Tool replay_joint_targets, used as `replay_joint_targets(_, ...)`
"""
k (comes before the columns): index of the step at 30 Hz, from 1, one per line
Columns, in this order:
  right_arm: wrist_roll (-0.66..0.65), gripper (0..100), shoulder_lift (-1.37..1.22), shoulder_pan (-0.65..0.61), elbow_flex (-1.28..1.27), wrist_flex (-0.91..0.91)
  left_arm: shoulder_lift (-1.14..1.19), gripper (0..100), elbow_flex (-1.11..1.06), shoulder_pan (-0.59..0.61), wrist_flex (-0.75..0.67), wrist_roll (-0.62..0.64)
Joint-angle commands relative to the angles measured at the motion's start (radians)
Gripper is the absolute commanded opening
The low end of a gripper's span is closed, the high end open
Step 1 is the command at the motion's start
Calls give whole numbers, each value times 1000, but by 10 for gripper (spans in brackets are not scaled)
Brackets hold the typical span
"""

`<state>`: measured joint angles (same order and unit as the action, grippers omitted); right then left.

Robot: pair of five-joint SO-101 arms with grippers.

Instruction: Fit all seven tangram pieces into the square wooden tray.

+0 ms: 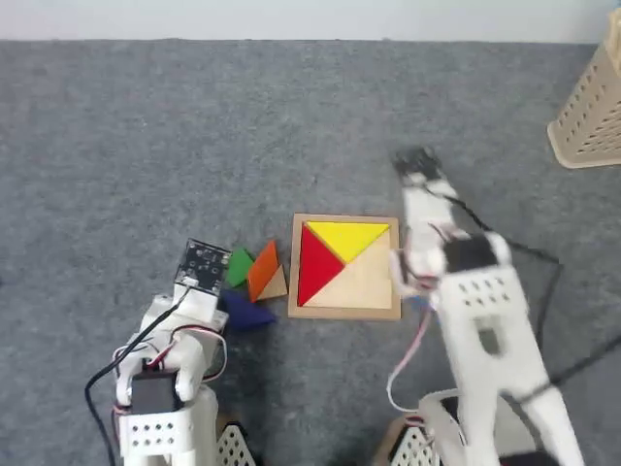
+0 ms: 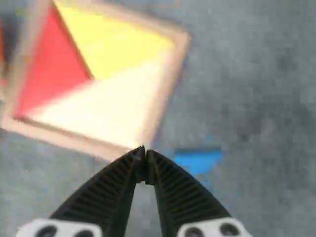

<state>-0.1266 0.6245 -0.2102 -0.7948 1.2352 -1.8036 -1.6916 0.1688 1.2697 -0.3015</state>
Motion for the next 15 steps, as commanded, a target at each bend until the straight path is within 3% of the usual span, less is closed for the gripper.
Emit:
replay_joint_targets(1, -209, 7, 177, 245, -216, -61, -18, 150, 7, -110, 5, 2)
replay_joint_targets(4, -270, 8, 216, 343, -358, -182, -18, 150, 7, -164, 5, 2)
replay_joint_targets(9, -290, 9, 216, 349, -523, -325, -18, 151, 5, -164, -28, -17)
replay_joint_targets(12, -293, 9, 217, 355, -571, -367, -20, 150, 15, -81, -83, -155)
replay_joint_targets(15, -322, 9, 225, 363, -580, -369, -18, 149, 79, -74, -135, -272)
